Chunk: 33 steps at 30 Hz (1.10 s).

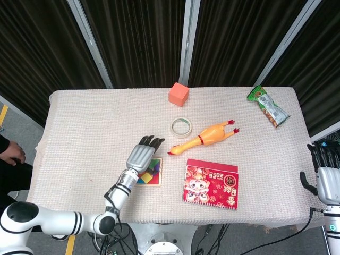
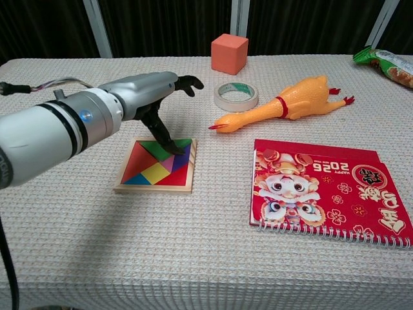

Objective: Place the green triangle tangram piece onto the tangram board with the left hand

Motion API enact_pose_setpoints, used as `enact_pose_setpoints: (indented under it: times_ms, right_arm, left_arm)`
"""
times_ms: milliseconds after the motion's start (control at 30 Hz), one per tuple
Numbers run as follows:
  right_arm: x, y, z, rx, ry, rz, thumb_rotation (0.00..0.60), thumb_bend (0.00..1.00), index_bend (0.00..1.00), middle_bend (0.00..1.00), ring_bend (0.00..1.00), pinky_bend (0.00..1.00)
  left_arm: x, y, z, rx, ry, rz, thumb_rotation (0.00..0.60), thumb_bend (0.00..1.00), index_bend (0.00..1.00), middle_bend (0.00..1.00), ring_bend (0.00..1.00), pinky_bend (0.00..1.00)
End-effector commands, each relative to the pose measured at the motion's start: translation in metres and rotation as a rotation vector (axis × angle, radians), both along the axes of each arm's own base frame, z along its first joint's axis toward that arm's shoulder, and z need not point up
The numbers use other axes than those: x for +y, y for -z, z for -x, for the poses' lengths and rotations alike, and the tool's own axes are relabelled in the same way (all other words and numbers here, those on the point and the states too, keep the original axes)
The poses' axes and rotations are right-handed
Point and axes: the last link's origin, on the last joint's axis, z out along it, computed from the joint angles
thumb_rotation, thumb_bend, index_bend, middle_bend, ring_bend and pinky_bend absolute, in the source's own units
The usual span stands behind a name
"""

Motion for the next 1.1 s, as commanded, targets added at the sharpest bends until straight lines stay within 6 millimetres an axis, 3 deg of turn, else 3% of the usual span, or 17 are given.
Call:
enact_pose_setpoints:
  times_ms: [33,400,1100]
  right_arm:
    - [0.0,0.0,0.0,-0.001,0.002,0.0,0.6,0.35,0.0,0.0,0.0,0.0]
    - [-0.001,0.001,0.001,0.001,0.006,-0.005,0.6,0.35,0.0,0.0,0.0,0.0]
    - [-0.002,0.004,0.001,0.005,0.008,-0.012,0.6,0.35,0.0,0.0,0.0,0.0]
  left_arm:
    - [0.001,0.004,0.001,0.006,0.002,-0.005,0.6,0.04,0.08,0.1,0.0,0.07]
    - [0.005,0.013,0.01,0.032,-0.011,-0.01,0.6,0.04,0.08,0.1,0.0,0.07]
    - [0.017,0.005,0.017,0.03,-0.05,-0.048,0.6,0.06,0.08,0.1,0.0,0.07]
